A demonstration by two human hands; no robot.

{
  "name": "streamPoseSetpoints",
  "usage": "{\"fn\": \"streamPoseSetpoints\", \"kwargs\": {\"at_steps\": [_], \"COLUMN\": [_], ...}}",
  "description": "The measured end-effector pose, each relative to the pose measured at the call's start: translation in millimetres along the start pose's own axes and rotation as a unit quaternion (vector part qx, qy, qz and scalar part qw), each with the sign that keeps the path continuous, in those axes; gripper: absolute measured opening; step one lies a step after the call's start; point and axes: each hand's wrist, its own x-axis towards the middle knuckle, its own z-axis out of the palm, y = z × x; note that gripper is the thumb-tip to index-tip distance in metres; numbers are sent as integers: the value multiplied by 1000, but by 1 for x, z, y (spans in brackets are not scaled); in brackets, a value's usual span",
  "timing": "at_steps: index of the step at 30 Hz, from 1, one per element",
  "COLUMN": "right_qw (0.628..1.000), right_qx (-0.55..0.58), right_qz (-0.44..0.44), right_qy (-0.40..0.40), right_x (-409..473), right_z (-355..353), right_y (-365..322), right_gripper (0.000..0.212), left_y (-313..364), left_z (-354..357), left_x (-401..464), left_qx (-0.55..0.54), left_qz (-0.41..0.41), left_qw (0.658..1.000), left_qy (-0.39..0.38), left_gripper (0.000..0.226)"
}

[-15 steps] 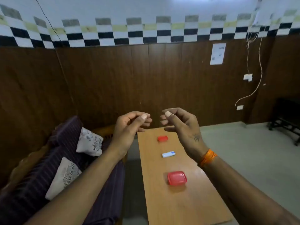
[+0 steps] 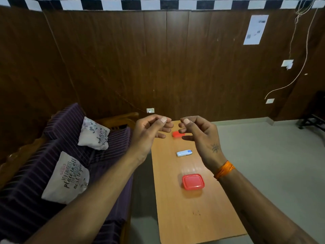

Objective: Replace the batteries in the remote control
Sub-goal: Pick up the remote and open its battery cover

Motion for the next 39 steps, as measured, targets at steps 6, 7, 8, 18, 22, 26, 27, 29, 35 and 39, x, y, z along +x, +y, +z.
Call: {"fn": "streamPoseSetpoints", "kwargs": {"at_steps": [6,7,8,18,22,26,27,29,35,39], "right_qw": [1000,1000,1000,993,984,971,968,963,950,946], "right_qx": [-2,-3,-4,-37,-49,-46,-45,-46,-52,-59], "right_qz": [16,19,24,71,95,124,128,134,154,159], "right_qy": [5,8,15,91,144,200,209,228,265,275], "right_x": [58,66,73,133,159,185,190,200,212,214], "right_z": [-8,-9,-11,-24,-17,3,9,20,39,40], "right_y": [34,39,45,111,137,155,158,163,176,183], "right_gripper": [22,22,22,23,24,24,24,24,22,22], "left_y": [-34,-39,-45,-109,-134,-160,-165,-176,-200,-208], "left_z": [16,19,22,58,64,60,58,54,46,48], "left_x": [61,71,80,176,224,268,276,292,320,326], "left_qx": [-7,-7,-6,-19,-33,-35,-34,-33,-43,-47], "left_qz": [-18,-21,-27,-67,-74,-87,-89,-96,-118,-121], "left_qw": [1000,1000,1000,993,986,974,970,964,946,942], "left_qy": [-3,-5,-7,-91,-143,-207,-222,-247,-299,-310], "left_gripper": [51,46,42,23,20,22,23,23,24,24]}}
